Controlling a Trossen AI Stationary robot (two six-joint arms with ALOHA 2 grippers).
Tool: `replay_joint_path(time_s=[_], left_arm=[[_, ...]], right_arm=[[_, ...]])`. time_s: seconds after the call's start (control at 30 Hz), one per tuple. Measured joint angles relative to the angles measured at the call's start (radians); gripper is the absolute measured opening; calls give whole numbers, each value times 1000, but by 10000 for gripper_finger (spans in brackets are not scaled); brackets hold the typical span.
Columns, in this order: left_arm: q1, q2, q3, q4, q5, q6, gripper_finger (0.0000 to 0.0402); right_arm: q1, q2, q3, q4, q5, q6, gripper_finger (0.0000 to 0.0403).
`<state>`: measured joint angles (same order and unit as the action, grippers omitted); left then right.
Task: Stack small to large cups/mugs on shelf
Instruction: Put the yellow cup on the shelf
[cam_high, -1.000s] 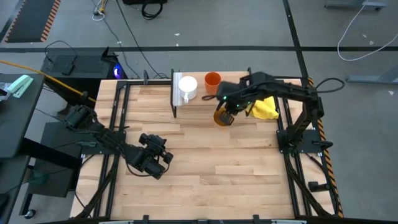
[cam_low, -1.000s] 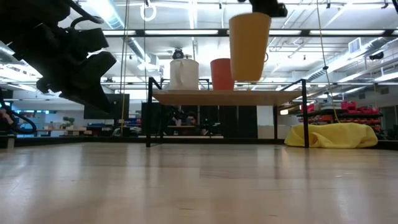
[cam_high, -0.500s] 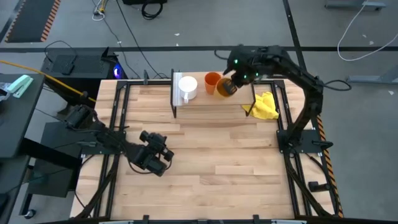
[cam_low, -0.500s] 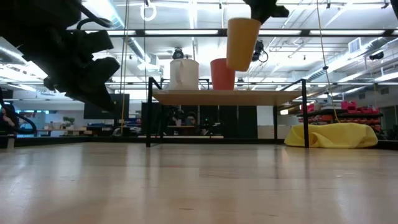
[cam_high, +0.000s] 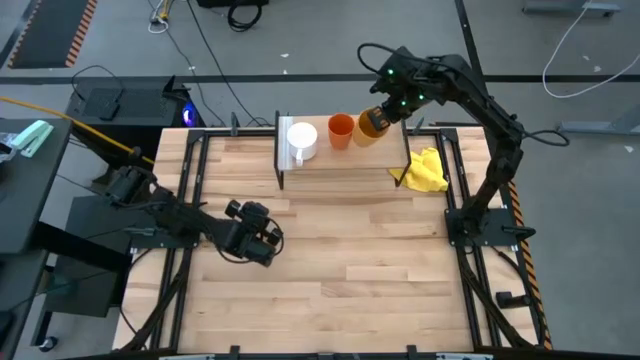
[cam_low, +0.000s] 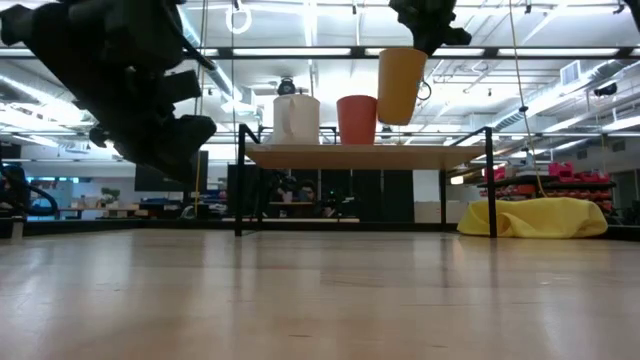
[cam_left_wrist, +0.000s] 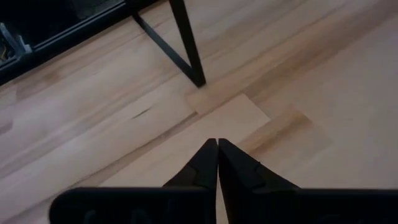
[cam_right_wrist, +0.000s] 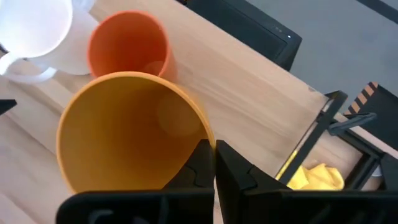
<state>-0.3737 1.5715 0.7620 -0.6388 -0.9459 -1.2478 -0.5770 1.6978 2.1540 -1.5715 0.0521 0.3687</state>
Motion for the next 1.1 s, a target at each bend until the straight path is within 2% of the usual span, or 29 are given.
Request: replay_joint_path(time_s=[0.23,0.43,0.67,0.97,1.1], left_arm=[[19,0,0,0,4,9,20],[18,0,0,0,4,6,9],[16,0,0,0,19,3,25],[16,0,0,1,27,2,17],[16,0,0,2,27,-1,10]], right_arm=[[-53,0,0,0,-2,-13,3],[-67,0,-1,0,-51,-7,3],[-69,0,-2,1,-45,-6,3],[-78,-35,-131,1,-16,-43,3],[-105,-54,-140,2,0,-47,3]])
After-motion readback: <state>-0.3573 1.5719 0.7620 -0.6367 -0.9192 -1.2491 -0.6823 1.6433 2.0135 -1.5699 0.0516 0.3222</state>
